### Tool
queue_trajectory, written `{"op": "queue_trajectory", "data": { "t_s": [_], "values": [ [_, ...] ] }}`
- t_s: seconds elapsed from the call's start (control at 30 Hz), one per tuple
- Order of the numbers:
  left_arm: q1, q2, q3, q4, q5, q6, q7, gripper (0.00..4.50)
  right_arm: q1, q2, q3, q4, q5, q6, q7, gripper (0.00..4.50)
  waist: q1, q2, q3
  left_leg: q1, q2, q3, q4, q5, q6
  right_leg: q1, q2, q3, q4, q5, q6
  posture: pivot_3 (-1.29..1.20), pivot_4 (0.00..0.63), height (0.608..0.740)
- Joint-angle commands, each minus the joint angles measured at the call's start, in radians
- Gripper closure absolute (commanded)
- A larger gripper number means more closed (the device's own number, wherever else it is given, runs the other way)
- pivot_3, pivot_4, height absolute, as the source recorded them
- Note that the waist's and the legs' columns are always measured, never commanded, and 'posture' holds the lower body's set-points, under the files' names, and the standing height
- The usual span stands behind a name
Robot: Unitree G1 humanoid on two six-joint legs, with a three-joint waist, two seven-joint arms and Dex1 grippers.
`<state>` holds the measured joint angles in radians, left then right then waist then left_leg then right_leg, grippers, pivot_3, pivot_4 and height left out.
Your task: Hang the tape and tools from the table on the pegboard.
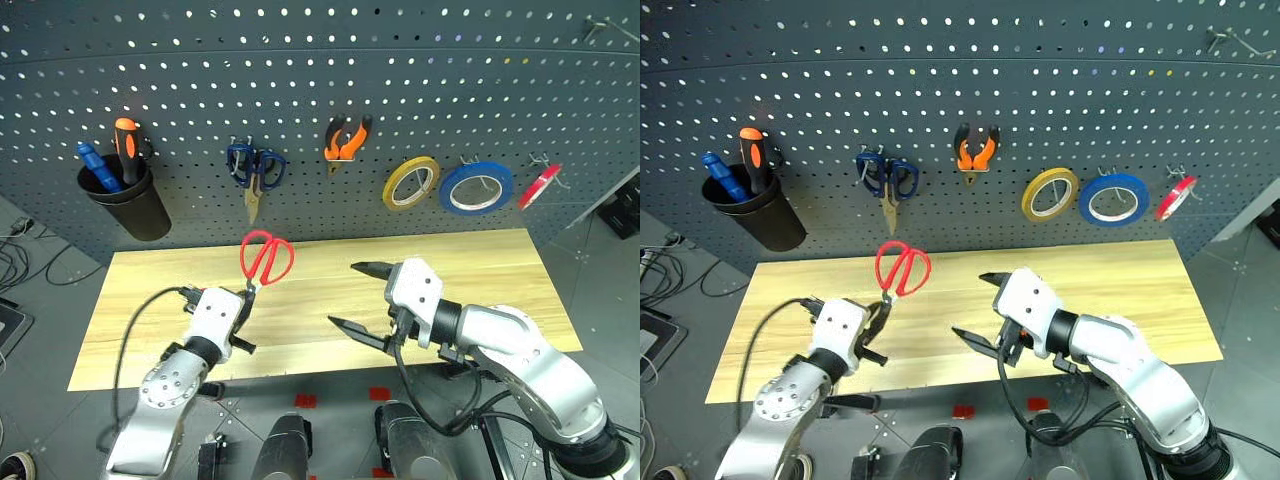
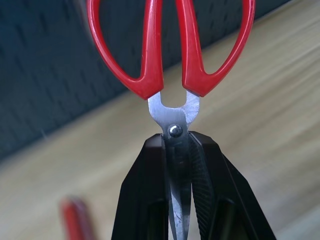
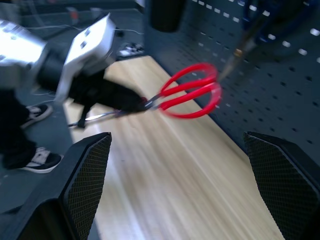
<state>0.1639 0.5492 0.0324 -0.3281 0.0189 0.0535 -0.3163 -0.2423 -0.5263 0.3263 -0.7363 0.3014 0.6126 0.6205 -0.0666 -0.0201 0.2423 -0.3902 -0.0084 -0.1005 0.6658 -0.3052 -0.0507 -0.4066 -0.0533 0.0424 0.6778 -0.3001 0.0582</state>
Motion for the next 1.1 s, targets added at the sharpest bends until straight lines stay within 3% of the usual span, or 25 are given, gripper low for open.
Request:
{"op": "queue_trajectory", "data": {
  "t_s": [0.03, 0.23, 0.47, 0.73, 1.1],
  "values": [
    [-0.005, 0.046, 0.017, -0.052, 0.092, -0.24, -0.004, 4.21, 0.009, -0.011, 0.017, -0.042, 0.002, -0.052, 0.036, 0.0, 0.002, 0.0, 0.0, 0.0, 0.0, 0.0, 0.0, 0.0, 0.0, 0.0, 0.0, 0.0, 0.0, 0.0, 0.0, -0.07, 0.253, 0.74],
    [-0.02, 0.036, 0.071, -0.072, 0.153, -0.346, 0.042, 4.21, 0.011, -0.019, 0.032, -0.021, -0.031, -0.098, 0.05, 0.0, 0.004, 0.0, 0.0, 0.0, -0.001, 0.0, 0.0, 0.0, 0.0, 0.0, 0.0, 0.0, -0.001, 0.0, 0.0, -0.07, 0.253, 0.74],
    [-0.068, -0.015, 0.168, -0.116, 0.102, -0.205, 0.06, 4.21, -0.022, 0.003, 0.01, 0.007, -0.033, -0.115, 0.053, 0.0, 0.005, 0.0, 0.0, 0.0, -0.001, 0.0, 0.001, 0.0, 0.0, 0.001, 0.002, -0.001, 0.0, 0.0, 0.0, -0.06, 0.247, 0.74],
    [-0.12, -0.099, 0.164, -0.115, 0.07, -0.07, 0.068, 4.21, -0.156, 0.109, -0.047, 0.038, 0.043, -0.046, 0.022, 0.0, 0.005, -0.001, 0.0, 0.0, -0.001, -0.001, 0.001, 0.0, 0.0, 0.001, 0.004, -0.001, 0.001, 0.0, 0.0, -0.06, 0.25, 0.74],
    [-0.173, -0.153, 0.105, -0.094, 0.104, -0.035, 0.084, 4.21, -0.271, 0.173, -0.055, 0.061, 0.067, -0.015, 0.006, 0.0, 0.003, -0.001, 0.001, 0.0, 0.0, -0.001, 0.001, 0.0, 0.0, 0.0, 0.002, -0.001, 0.001, 0.0, 0.0, -0.07, 0.255, 0.74]
  ]
}}
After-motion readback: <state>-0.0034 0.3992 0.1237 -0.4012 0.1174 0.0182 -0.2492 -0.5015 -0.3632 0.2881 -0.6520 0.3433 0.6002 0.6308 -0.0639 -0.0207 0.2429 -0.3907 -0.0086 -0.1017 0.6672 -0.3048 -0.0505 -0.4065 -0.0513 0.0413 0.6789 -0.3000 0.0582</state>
